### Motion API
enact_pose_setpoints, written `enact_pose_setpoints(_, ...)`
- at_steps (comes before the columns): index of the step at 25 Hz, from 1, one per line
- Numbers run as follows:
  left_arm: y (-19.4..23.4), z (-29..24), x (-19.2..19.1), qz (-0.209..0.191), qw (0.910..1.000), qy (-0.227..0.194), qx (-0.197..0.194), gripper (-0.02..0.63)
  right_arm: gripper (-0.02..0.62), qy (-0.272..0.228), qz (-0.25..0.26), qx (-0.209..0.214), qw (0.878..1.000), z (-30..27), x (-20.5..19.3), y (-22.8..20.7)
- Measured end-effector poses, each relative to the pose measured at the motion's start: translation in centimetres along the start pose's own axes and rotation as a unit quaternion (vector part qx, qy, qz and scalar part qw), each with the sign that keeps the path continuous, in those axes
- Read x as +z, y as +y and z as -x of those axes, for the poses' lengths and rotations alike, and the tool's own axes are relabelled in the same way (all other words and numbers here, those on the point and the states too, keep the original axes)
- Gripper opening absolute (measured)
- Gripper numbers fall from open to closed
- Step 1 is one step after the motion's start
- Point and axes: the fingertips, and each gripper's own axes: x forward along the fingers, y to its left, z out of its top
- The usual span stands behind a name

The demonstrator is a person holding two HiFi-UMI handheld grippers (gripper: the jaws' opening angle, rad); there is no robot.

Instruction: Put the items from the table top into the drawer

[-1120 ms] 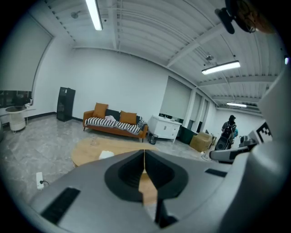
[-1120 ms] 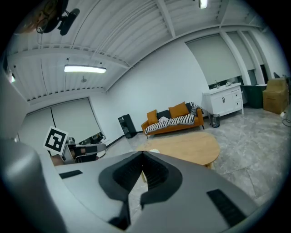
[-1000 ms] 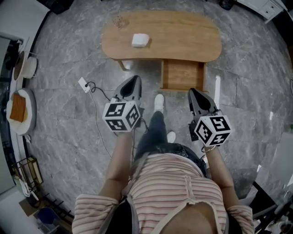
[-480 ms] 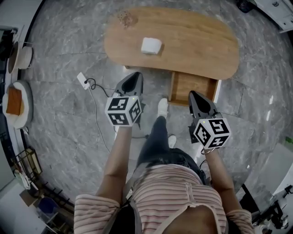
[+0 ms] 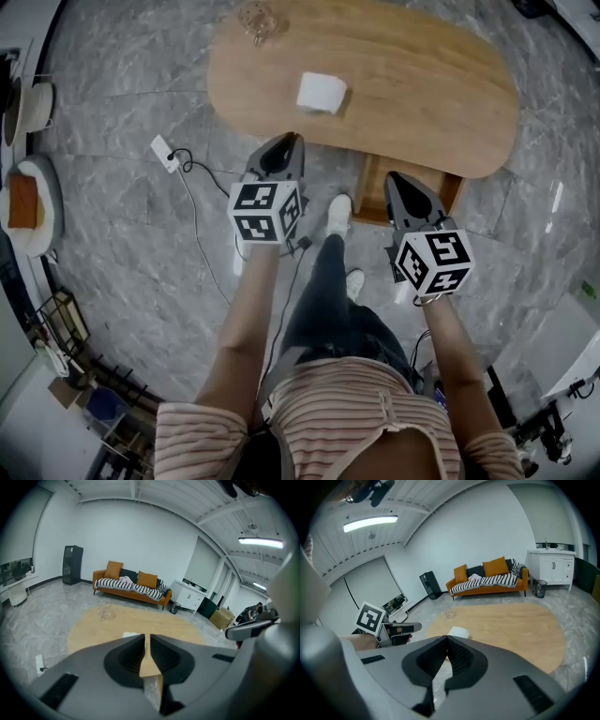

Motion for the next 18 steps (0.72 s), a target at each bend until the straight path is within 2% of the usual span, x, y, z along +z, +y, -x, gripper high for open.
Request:
enact_pose_setpoints(6, 3.1, -5.0, -1.1, 0.018, 0.9994, 0.025, 0.018, 0.018, 0.008, 0.028, 0.010, -0.002, 1.000, -5.0, -0.2, -1.7)
enact_pose_setpoints(9, 4.9, -7.3, -2.5, 0.024, 0.9983, 0.045, 0.029, 0.065, 0.009, 0.043, 0.014, -0.001, 0.999, -7.3, -1.2, -2.0)
enact_pose_setpoints(12, 6.7, -9.2, -3.7, 0.030, 0.9969, 0.061, 0.041, 0.066, 0.008, 0.055, 0.014, 0.001, 0.998, -9.2, -1.8, -2.3)
enact_pose_setpoints(18, 8.6, -12.9, -4.5, 0.036, 0.9952, 0.082, 0.040, 0.084, 0.008, 0.062, 0.018, 0.000, 0.998, -12.4, -1.9, -3.5)
